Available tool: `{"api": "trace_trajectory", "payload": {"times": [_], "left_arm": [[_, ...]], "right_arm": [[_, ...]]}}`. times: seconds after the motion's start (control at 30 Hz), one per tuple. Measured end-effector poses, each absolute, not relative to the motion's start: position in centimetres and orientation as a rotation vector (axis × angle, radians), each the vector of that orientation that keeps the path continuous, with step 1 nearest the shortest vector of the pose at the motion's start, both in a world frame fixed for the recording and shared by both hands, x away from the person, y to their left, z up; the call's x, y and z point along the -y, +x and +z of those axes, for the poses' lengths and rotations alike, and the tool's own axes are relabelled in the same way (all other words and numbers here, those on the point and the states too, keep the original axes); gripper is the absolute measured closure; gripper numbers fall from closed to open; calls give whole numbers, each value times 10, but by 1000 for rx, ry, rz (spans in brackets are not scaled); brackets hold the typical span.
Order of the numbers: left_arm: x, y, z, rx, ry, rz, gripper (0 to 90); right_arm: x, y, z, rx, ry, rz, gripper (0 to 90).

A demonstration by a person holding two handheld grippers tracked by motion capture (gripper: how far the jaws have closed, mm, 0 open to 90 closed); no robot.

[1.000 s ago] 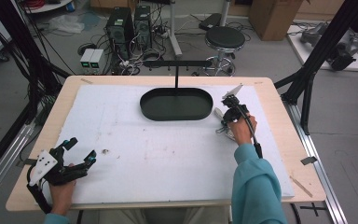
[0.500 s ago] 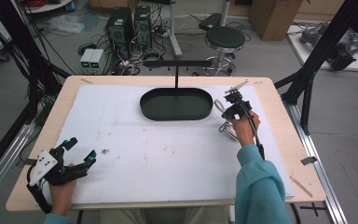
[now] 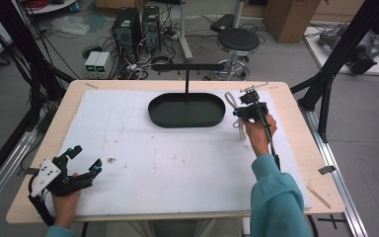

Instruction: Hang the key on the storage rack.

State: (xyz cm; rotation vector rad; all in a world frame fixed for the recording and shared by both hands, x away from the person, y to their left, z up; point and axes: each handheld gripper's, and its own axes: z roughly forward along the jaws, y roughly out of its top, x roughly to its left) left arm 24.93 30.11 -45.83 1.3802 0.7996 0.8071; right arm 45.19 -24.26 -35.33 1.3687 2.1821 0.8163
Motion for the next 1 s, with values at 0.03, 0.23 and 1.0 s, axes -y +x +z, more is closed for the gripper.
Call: {"api": "trace_trajectory", "payload": {"times": [0.03,0.23,1.0], "left_arm": [[-301,249,-458,-799,1380,807,135],[-301,249,-458,-799,1381,807,135],[-301,249,-458,-799,1381,807,135]], "right_arm": [[242,451,-352,-2168,1359,826,822],[240,447,-347,-2105,1309,905,822],[233,443,-331,-1916,1109,1217,822]]}}
